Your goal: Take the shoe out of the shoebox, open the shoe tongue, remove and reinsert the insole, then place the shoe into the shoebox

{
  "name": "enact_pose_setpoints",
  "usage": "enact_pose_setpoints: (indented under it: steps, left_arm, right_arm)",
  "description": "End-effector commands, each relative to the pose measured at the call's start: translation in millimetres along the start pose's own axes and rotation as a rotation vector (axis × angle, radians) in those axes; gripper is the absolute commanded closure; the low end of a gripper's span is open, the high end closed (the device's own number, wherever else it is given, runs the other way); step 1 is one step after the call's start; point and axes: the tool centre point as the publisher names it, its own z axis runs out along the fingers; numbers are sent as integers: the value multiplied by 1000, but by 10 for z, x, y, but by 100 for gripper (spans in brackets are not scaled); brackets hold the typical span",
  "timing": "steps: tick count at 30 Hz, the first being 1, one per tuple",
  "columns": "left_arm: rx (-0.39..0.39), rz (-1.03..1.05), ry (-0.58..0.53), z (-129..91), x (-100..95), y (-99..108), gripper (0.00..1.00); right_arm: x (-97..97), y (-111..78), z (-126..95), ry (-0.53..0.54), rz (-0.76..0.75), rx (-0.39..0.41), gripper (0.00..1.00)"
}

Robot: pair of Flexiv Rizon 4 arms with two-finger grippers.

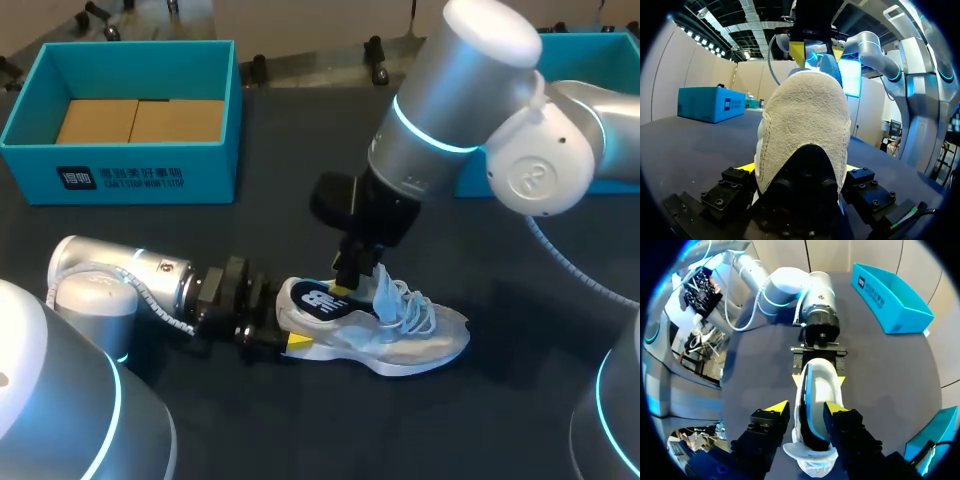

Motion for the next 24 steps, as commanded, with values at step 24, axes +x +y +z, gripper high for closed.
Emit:
enact_pose_setpoints:
  steps: [24]
  left_arm:
    - [0, 0, -1, 9, -7, 13, 100]
  right_arm:
    - [-76, 28, 270, 24, -9, -8, 48]
